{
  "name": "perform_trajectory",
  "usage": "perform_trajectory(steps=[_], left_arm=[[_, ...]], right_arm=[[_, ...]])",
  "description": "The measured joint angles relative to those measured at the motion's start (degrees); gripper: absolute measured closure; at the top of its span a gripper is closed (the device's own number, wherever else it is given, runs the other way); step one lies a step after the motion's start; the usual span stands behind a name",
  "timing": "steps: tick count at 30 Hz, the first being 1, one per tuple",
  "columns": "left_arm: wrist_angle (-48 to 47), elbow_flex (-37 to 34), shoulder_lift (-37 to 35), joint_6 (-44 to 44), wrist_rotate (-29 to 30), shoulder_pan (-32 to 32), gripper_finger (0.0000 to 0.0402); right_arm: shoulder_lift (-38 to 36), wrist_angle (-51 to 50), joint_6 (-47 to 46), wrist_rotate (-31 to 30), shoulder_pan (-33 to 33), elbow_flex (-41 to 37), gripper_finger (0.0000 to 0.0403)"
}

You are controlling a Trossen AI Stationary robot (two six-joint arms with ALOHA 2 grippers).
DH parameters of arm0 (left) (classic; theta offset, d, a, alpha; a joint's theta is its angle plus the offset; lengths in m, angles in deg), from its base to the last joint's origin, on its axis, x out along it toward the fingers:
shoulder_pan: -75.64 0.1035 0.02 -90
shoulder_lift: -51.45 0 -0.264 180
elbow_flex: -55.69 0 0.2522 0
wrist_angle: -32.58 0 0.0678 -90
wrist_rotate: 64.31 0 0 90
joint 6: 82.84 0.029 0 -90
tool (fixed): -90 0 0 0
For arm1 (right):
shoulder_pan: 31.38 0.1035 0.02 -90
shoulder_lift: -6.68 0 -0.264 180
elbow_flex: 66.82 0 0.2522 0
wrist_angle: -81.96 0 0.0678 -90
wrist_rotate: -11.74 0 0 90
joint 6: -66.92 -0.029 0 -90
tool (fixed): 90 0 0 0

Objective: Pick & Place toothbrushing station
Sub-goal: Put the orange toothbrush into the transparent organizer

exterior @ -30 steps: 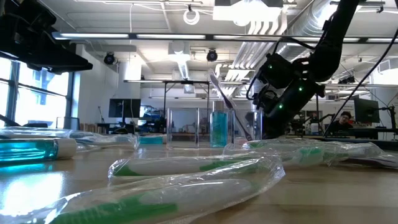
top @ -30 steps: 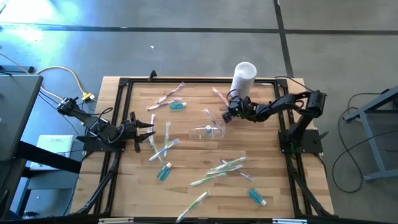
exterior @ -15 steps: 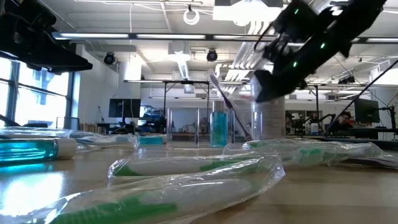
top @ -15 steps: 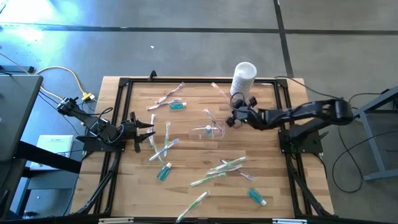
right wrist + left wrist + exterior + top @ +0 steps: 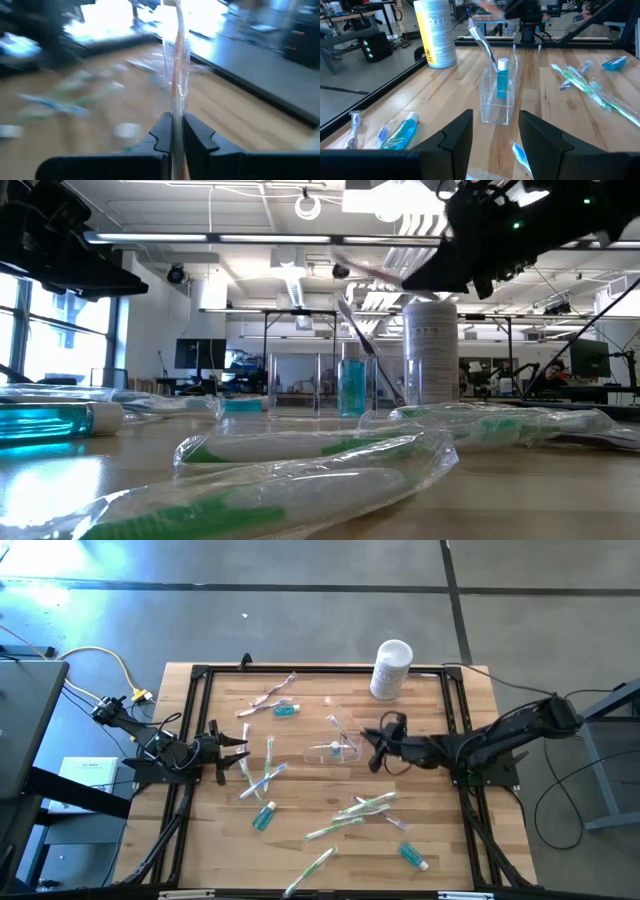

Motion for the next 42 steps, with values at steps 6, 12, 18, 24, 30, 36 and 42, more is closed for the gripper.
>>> perform_trajectory(steps=[6, 12, 18, 24, 30, 36, 42], left_arm=[[-0.08, 0.00, 0.01, 0.19, -0.04, 0.01, 0.0246], [-0.09, 0.00, 0.00, 0.44, -0.02, -0.01, 0.0246], [-0.09, 0.00, 0.00, 0.44, 0.00, -0.01, 0.0246], [-0.09, 0.00, 0.00, 0.27, 0.00, -0.01, 0.0246], [-0.09, 0.00, 0.00, 0.17, 0.01, -0.01, 0.0246], [-0.09, 0.00, 0.01, 0.17, 0.04, 0.00, 0.0246], [-0.09, 0.00, 0.00, 0.16, 0.02, 0.01, 0.0246]], right_arm=[[2.95, 24.94, 6.33, 3.06, 2.91, -7.75, 0.0387], [9.86, 42.78, 6.31, 7.52, 0.83, -13.74, 0.0387], [20.52, 54.69, 5.31, 15.21, -3.30, -13.77, 0.0387], [28.88, 56.96, 1.06, 17.44, -7.21, -13.27, 0.0387], [31.28, 56.98, 0.07, 21.00, -9.24, -11.29, 0.0387], [31.23, 56.29, 0.81, 23.11, -10.57, -8.94, 0.0387], [31.23, 53.58, 0.82, 22.89, -10.57, -8.99, 0.0386]])
